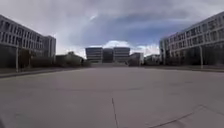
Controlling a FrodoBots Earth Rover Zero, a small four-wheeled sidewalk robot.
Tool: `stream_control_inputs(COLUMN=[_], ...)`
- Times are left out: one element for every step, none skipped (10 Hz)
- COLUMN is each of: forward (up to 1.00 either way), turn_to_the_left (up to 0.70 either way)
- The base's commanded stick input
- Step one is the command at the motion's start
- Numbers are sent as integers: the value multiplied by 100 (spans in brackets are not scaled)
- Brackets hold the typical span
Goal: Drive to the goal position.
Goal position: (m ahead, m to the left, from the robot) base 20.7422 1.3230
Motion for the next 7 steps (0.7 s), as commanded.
stream_control_inputs(forward=[85, 85, 85, 85, 85, 85, 85], turn_to_the_left=[0, 0, 0, 0, 0, 0, 0])
